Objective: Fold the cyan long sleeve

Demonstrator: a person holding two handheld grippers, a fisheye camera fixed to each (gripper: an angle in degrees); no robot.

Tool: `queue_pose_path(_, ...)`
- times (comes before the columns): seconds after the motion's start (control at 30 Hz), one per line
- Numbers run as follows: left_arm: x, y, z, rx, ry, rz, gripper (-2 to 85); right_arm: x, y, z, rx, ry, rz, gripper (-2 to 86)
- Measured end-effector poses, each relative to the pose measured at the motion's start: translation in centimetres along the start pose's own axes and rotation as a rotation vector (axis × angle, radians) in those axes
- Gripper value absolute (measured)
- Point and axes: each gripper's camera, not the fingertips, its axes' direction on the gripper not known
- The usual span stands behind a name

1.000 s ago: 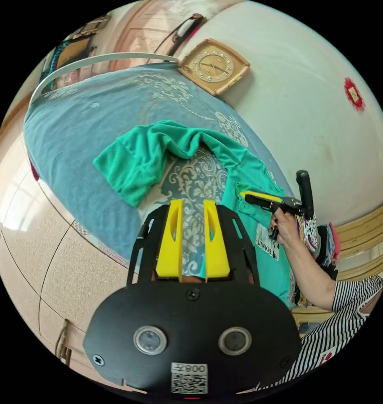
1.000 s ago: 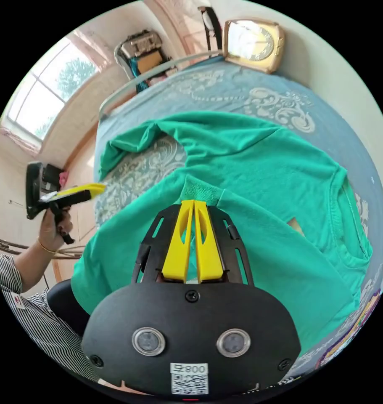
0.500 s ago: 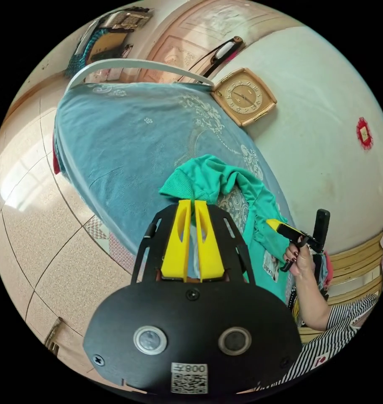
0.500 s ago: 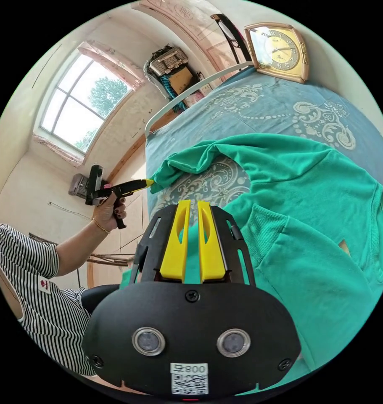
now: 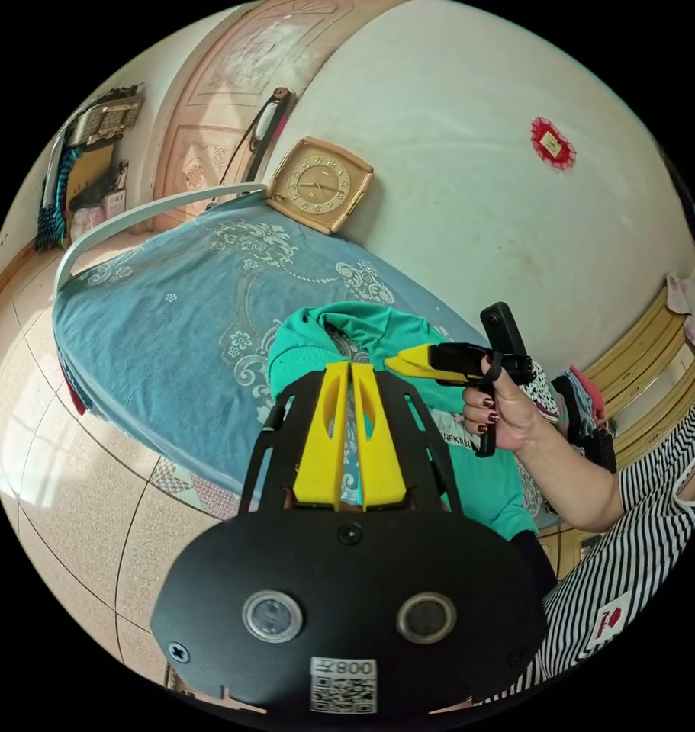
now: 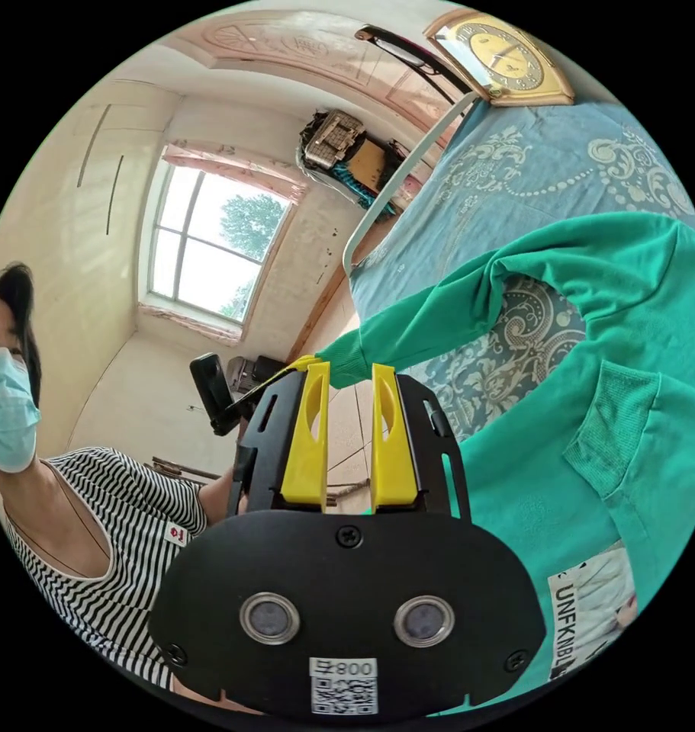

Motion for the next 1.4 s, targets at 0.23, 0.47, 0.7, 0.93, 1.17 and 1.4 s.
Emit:
queue_pose_path(0.23,2.4,0.2,-0.4,-0.028,0.048,-0.003,0.5,-1.3,-2.3,1.4,-0.085,0.122,-0.024,8.9)
queue_pose_path(0.47,6.6,-0.4,-0.5,-0.017,0.079,0.021,0.5,1.2,-2.1,1.8,-0.061,-0.015,0.154,9.9)
queue_pose_path(0.7,11.0,-1.0,0.9,-0.072,0.060,0.063,0.5,3.0,-1.3,2.8,-0.043,-0.164,0.267,9.4)
queue_pose_path(0.93,16.4,-0.6,4.4,-0.164,-0.021,0.144,0.5,-3.8,-3.1,2.3,-0.097,0.210,0.050,9.2)
queue_pose_path(1.17,22.8,-0.5,10.0,-0.246,-0.058,0.190,0.7,-8.5,-5.9,13.8,-0.563,0.721,-0.264,10.5)
queue_pose_path(1.4,27.1,-0.1,13.7,-0.272,-0.071,0.149,0.7,-4.6,-2.3,16.8,-0.702,0.853,-0.264,4.5)
